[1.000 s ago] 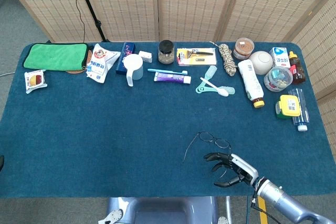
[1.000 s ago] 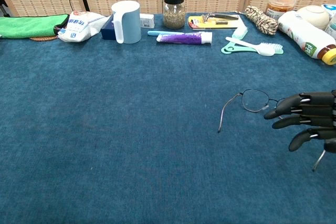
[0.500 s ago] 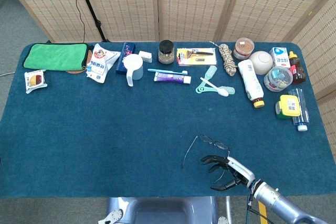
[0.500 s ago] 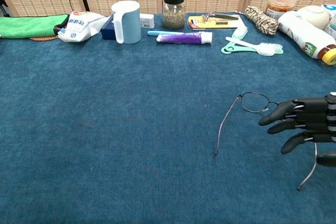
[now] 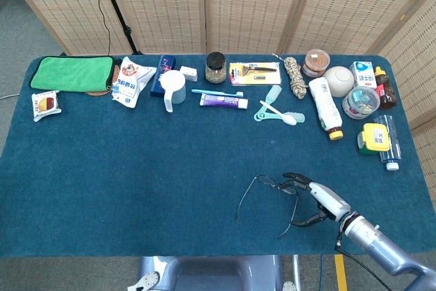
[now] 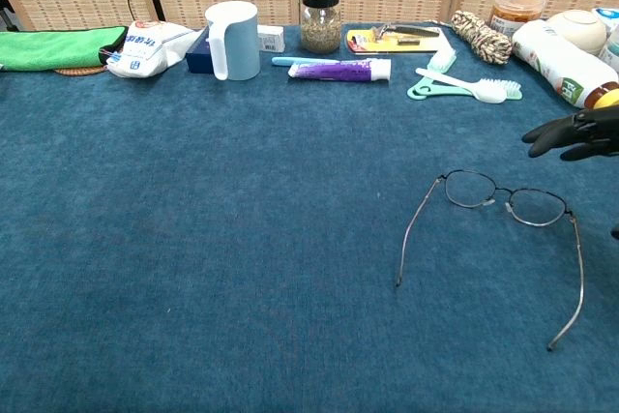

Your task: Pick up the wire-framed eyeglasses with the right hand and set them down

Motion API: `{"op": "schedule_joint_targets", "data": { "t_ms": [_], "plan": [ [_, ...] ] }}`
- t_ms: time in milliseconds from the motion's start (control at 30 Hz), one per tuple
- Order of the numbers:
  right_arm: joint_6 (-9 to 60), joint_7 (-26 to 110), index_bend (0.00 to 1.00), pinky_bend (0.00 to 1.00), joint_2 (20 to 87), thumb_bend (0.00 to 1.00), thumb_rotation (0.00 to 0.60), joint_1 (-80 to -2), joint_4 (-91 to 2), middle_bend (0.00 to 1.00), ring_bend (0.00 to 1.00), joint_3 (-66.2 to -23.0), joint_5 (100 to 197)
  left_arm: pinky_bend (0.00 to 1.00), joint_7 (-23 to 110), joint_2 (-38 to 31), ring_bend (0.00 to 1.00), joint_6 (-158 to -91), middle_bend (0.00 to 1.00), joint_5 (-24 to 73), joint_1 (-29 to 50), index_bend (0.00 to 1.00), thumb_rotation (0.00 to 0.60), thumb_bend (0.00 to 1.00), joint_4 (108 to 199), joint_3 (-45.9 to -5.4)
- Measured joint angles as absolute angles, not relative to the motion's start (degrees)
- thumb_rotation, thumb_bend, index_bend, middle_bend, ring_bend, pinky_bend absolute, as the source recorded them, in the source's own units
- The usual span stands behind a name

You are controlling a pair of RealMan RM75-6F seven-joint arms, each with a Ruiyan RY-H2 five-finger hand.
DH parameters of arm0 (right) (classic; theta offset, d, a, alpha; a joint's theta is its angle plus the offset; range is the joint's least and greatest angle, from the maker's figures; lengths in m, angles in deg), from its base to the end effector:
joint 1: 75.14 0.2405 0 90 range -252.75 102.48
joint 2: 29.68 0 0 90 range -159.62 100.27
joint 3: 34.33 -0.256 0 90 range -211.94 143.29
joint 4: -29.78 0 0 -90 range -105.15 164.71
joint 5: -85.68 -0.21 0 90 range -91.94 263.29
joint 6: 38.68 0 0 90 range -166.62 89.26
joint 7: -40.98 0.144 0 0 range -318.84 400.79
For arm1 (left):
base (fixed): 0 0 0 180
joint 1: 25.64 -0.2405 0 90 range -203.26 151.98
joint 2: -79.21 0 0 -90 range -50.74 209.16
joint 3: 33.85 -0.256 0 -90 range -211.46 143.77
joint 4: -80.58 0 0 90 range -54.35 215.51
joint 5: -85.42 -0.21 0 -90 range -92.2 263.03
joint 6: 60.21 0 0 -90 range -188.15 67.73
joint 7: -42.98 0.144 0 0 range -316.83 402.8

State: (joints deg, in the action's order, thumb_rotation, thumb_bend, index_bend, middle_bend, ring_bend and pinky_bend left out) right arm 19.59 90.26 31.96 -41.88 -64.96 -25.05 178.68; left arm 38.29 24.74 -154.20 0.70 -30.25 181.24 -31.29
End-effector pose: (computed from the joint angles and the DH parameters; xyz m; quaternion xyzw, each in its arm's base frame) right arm -0.2445 -0.2499 0.0837 0.6174 -0.6526 0.3905 0.2010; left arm -0.3118 0.1271 0.2188 -0.5169 -0.4048 -0.3977 0.6409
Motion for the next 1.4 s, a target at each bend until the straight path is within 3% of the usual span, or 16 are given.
{"op": "schedule_joint_targets", "data": {
  "t_ms": [500,1400],
  "plan": [
    [15.84,57.97,0.22,0.0,34.39,0.19,0.6,-42.43,-63.23,0.04,0.0,-28.86,169.92,0.0,39.03,25.27,0.0,-154.3,0.0,0.93,-30.3,0.1,0.542,0.37,181.88,-31.11],
    [10.11,21.28,0.22,0.0,39.06,0.19,0.6,-39.11,-68.0,0.02,0.0,-32.51,156.13,0.0,36.04,25.08,0.0,-153.5,0.0,2.36,-30.63,0.1,0.542,0.37,179.06,-30.99]
  ]
}}
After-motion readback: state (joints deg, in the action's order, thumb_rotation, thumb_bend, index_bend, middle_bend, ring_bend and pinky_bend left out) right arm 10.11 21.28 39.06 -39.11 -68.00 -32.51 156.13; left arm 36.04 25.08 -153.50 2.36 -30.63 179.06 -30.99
